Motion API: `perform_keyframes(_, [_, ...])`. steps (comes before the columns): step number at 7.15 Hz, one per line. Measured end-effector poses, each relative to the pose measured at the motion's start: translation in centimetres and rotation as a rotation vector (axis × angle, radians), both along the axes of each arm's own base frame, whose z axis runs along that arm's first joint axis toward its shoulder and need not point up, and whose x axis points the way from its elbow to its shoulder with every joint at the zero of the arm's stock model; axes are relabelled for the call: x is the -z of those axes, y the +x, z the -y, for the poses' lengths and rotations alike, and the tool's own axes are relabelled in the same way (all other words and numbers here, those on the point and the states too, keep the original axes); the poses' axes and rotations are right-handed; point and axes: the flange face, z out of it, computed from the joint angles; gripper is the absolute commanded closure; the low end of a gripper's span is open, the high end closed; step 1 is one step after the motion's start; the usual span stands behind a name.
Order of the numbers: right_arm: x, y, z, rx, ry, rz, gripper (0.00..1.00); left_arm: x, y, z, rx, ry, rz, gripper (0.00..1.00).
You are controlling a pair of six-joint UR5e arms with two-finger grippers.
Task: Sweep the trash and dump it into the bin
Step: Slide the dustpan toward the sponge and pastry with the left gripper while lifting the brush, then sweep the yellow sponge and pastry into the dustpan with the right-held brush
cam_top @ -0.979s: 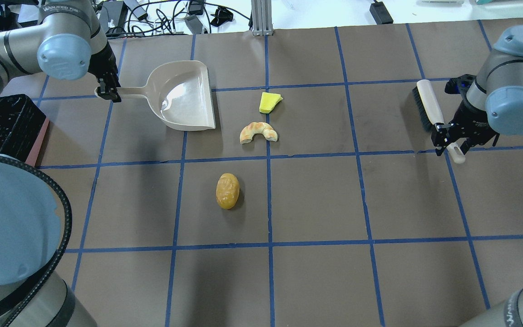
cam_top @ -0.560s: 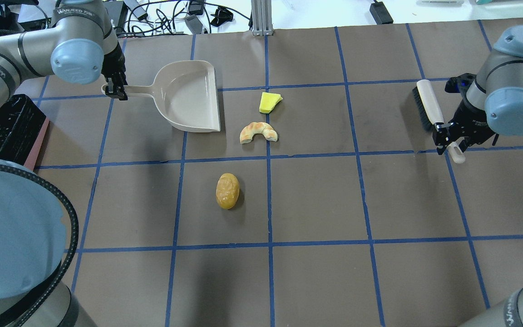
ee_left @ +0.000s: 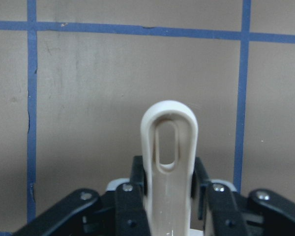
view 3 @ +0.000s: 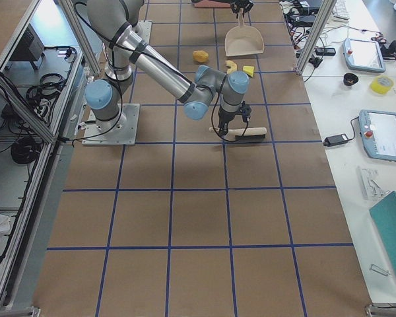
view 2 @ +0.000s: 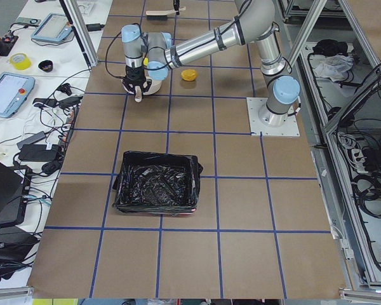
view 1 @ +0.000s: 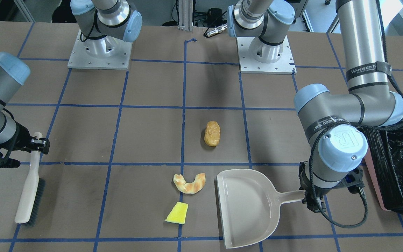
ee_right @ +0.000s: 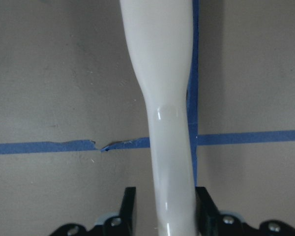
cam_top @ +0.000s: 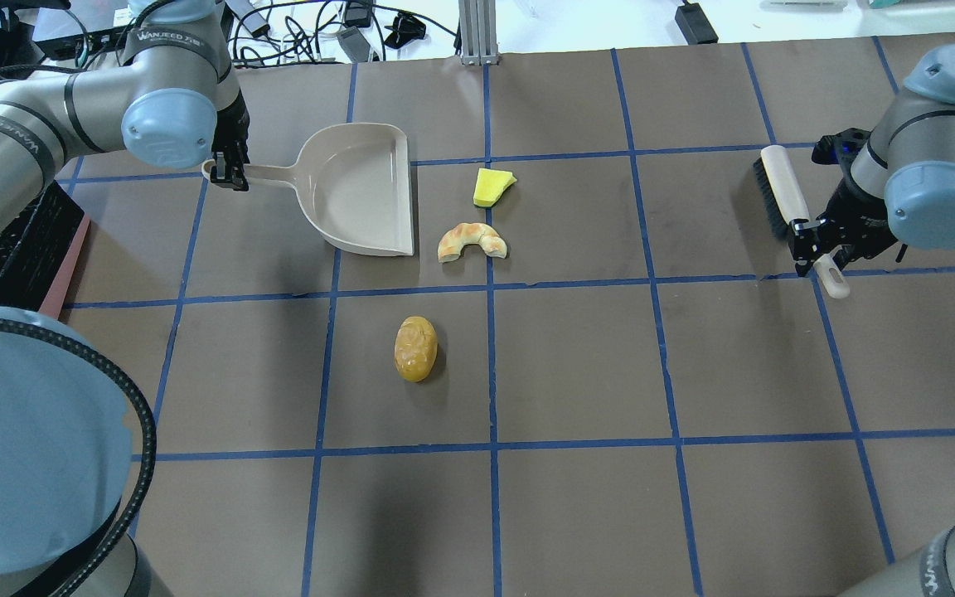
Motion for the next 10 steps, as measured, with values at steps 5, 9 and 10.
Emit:
perform_keyframes(5, [-0.4,0.1,0.0,-0.007,-0.012,0.005,1.00,1.9,-2.3,-1.8,0.032,0.053,0.046,1.00])
perform_keyframes(9, [-1.6,5.4,1.5,-0.047,-0.091,-0.020,1.00,2.3,-3.9,-2.2,0.029,0.062,0.064,1.00])
perform_keyframes(10, [-1.8,9.3,1.9,-0.051,-0.108,-0.024,1.00,2.4,-4.2,-2.3,0.014,0.058,0.063,1.00])
